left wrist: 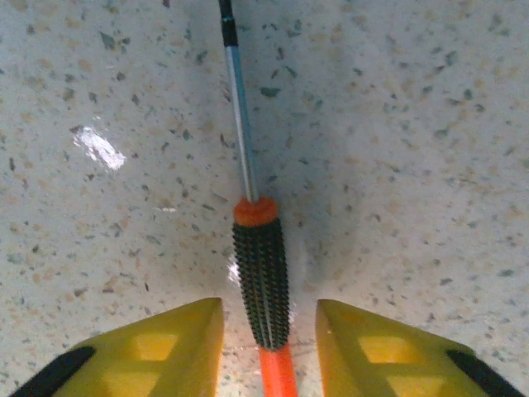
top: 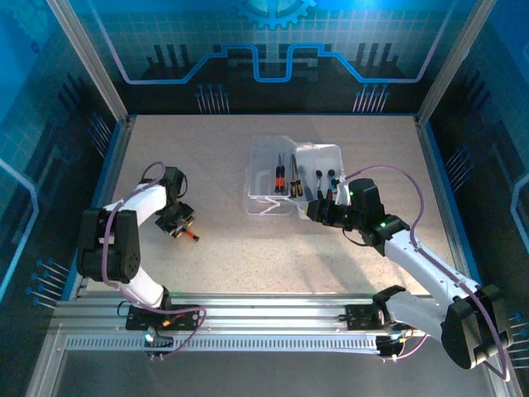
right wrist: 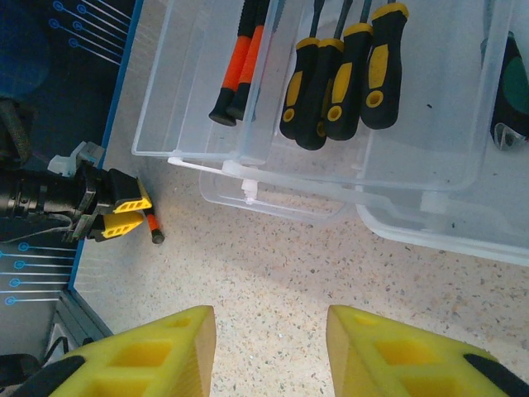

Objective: Pack the tool kit

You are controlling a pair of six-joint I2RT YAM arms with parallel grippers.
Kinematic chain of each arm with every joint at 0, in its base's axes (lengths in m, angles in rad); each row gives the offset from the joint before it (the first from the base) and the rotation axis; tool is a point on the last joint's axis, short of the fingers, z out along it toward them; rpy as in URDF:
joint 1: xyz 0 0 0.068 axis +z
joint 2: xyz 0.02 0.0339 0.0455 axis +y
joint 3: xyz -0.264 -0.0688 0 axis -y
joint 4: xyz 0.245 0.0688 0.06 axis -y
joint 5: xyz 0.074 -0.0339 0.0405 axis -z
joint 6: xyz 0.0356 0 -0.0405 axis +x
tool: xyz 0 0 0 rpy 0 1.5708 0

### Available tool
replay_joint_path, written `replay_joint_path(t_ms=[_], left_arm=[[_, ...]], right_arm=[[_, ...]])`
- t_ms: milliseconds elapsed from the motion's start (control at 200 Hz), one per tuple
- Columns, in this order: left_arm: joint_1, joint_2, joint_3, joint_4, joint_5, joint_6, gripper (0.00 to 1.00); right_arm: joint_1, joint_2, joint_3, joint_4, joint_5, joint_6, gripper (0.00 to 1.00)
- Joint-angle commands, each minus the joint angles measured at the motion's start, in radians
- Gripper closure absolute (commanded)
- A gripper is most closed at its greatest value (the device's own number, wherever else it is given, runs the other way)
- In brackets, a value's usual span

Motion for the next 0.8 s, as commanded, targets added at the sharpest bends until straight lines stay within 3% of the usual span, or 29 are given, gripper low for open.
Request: replay_joint_path(t_ms=[0,335,795], left_arm=[[0.017,0.023,-0.026,0.012,-0.003,-0.015,0.69],[0.036,0.061,-0.028,0.055,0.026,0.028,0.84],[0.028,-0.101,0.037,0.015,0.092,0.055,0.86]], right_arm=[[0.002,-0.004,0.0,0.005,0.013,-0.017,0.59],[-0.005,-0.012,0.005,-0.011,0.02,-0.016,0.6],[-0.008,-0.025,0.019,-0.034,0.033,-0.019,0.6]])
